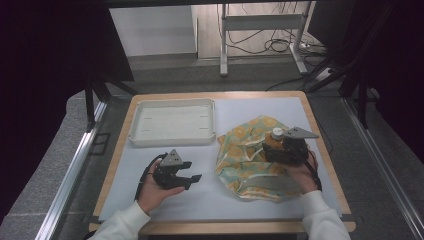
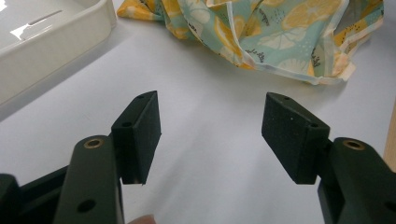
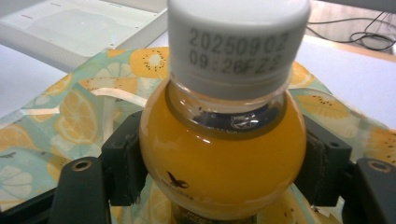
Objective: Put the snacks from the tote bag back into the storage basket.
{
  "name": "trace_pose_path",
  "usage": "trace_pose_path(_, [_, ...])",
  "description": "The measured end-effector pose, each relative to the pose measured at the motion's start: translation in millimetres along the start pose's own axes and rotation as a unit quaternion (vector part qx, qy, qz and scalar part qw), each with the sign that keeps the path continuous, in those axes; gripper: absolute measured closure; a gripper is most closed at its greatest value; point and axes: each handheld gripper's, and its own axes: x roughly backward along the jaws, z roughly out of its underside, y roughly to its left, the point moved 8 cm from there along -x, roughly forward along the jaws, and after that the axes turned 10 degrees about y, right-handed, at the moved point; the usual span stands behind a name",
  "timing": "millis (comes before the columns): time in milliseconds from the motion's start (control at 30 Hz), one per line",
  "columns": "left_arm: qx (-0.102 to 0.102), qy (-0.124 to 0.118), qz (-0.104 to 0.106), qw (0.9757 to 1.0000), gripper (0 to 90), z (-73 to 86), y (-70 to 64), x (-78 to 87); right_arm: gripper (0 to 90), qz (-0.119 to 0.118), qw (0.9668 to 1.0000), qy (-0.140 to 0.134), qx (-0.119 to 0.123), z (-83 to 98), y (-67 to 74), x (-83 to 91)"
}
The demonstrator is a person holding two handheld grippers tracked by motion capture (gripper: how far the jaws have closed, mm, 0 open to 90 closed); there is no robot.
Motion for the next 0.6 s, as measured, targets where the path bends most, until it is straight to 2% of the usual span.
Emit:
trace_pose_path(300, [-0.002,0.0,0.0,1.0,37.5,-0.1,-0.2,0.0,29.7,0.0,1.0,-0.005,-0.008,-1.3,-0.3,1.2])
trace_pose_path(433, [-0.002,0.0,-0.001,1.0,37.5,0.1,-0.2,-0.1,29.7,-0.004,0.9995,-0.025,-0.016,-6.9,-1.1,10.0])
trace_pose_path(600, [-0.002,0.0,0.0,1.0,37.5,0.1,-0.2,0.1,29.7,-0.007,0.9988,-0.048,-0.008,-16.9,3.6,25.7])
